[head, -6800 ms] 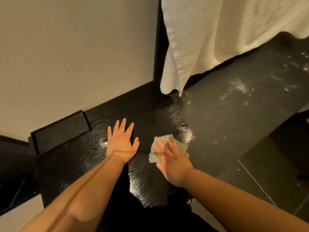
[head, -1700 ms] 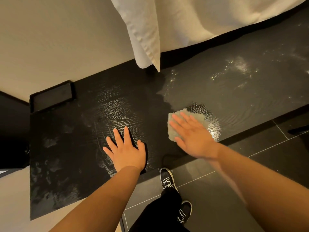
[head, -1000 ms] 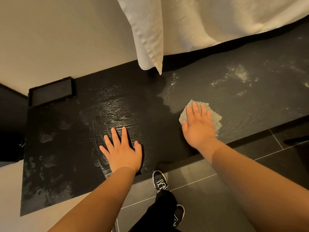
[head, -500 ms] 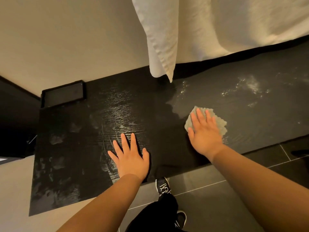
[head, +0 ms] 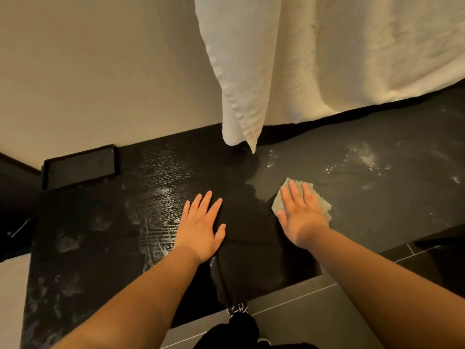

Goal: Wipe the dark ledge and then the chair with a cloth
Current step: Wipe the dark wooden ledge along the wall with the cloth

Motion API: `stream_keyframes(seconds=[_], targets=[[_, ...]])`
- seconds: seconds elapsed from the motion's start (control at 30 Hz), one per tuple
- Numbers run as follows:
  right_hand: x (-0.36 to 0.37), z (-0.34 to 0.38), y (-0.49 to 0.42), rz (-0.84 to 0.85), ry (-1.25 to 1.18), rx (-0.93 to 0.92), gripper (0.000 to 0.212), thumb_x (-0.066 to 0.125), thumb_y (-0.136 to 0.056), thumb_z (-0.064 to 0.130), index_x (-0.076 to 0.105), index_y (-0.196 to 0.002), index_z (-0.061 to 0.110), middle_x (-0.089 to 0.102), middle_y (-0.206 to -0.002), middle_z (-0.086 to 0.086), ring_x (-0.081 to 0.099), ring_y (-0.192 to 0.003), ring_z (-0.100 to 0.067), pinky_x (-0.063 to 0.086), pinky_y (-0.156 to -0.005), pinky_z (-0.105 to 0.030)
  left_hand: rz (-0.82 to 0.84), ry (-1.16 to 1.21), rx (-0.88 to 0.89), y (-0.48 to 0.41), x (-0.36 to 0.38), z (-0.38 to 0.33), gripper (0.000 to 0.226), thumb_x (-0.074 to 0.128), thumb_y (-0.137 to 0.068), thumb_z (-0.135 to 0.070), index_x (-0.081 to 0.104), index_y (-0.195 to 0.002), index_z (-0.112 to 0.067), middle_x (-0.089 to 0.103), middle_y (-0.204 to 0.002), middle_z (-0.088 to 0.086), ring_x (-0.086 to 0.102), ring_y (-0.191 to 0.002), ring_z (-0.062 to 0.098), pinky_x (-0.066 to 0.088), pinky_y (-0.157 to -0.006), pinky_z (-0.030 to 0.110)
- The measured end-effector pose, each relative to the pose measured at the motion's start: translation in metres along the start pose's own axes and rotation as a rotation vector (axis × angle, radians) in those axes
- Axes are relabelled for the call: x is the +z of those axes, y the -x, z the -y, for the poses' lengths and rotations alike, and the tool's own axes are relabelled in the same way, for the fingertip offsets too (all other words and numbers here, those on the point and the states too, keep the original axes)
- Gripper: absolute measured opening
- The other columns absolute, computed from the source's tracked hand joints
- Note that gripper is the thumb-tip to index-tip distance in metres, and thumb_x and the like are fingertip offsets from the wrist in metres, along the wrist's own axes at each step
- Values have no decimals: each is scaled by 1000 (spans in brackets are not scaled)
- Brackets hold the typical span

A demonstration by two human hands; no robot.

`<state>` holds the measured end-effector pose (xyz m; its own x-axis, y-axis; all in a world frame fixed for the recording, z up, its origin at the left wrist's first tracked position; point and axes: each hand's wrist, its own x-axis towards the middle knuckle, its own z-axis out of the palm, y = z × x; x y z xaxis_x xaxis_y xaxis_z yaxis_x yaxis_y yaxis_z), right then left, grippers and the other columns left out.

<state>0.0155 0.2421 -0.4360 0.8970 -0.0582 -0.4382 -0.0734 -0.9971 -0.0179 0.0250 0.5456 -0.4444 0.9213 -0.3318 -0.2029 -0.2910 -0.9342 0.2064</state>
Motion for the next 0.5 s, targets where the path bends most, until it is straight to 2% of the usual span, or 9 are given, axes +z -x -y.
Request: stream_keyframes(seconds=[0.07,0.17,0.27,0.33,0.4,0.5], targets=[[2,30,9,-28,-58,-11,74,19,-103,52,-11,-163,24,-22,-170,-2,-22,-154,-35,-7,-126,-52,-26,-10,12,0,4,2,74,32,-99,-59,23,-166,-31,10,-176,2,6,-162,28,6,-131,51],[22,60,33,-100,19,-312,73,31,-100,52,12,-165,24,-1,-173,-2,-7,-158,-34,7,-127,-55,-30,-17,7,1,6,1,74,35,-98,-59,24,-166,-31,11,-176,2,7,-162,27,6,-131,50],[18,37,16,-86,99,-488,72,31,-100,55,21,-164,23,9,-172,-2,3,-158,-31,7,-127,-51,-39,-9,4,0,6,1,74,36,-98,-58,26,-165,-31,11,-176,2,6,-162,26,6,-131,51],[9,9,-8,-122,187,-416,73,17,-103,56,15,-164,17,10,-172,-8,2,-158,-33,7,-128,-53,-47,-9,5,0,6,1,73,37,-97,-57,28,-165,-30,12,-176,3,7,-162,27,7,-131,51],[1,-12,-22,-83,166,-194,76,3,-100,59,-1,-165,20,-4,-173,-6,-8,-158,-33,4,-128,-51,-40,-16,5,0,5,0,73,35,-98,-57,26,-165,-31,10,-176,3,5,-163,27,5,-131,50],[-3,1,-21,-77,33,-57,72,10,-103,54,-12,-163,22,-18,-171,-3,-18,-156,-33,-5,-127,-50,-51,-18,4,-1,6,0,73,35,-98,-57,24,-165,-31,8,-176,3,4,-163,27,4,-131,50]])
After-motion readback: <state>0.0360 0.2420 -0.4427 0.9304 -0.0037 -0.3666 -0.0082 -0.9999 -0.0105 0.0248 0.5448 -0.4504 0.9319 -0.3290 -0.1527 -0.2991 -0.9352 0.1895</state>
